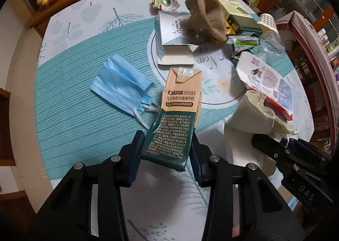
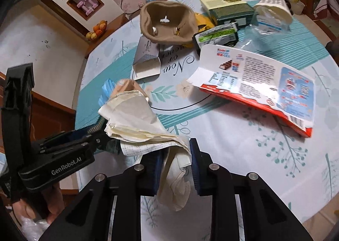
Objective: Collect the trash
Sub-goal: 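Grasp the green drink carton with the left tool while the right tool grasps the white tissue, then carry the carton and tissue down over the black bin with both tools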
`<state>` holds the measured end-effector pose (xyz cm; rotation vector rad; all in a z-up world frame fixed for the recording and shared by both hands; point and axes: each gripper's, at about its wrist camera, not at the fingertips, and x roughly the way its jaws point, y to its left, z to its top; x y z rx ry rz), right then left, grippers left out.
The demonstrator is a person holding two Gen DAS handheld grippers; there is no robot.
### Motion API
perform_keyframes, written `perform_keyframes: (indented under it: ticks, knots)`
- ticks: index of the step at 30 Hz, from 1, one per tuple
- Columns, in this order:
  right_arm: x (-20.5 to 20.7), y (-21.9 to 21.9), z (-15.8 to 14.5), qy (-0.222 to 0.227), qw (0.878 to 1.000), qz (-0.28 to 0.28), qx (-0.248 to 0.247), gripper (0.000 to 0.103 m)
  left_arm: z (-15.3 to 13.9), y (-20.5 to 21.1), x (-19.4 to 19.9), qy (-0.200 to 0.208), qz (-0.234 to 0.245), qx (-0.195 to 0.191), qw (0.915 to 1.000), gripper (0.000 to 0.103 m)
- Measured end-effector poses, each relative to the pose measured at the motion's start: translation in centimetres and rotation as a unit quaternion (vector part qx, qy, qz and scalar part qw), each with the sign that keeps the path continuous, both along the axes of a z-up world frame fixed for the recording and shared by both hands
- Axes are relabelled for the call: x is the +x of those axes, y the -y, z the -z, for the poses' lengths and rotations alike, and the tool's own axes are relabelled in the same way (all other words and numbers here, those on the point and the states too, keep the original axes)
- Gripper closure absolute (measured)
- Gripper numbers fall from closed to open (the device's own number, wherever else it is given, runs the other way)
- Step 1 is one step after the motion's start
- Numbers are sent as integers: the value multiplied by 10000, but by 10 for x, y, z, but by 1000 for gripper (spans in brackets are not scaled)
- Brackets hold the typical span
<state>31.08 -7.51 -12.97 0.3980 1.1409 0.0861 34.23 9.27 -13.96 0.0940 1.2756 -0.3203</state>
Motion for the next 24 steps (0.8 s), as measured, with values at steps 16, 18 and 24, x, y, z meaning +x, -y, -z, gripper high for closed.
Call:
perform_keyframes:
  ticks: [16,18,24]
  knots:
    - [-87,44,-68,412,9991,54,22,80,-70,18,-98,439,45,-422,9981,70]
    - [-98,50,-75,464,9989,55,-23,80,-80,23,-112,490,115,-461,9977,70]
    - [-143,81,-92,490,9986,56,-164,80,-102,42,-157,628,293,-544,9961,70]
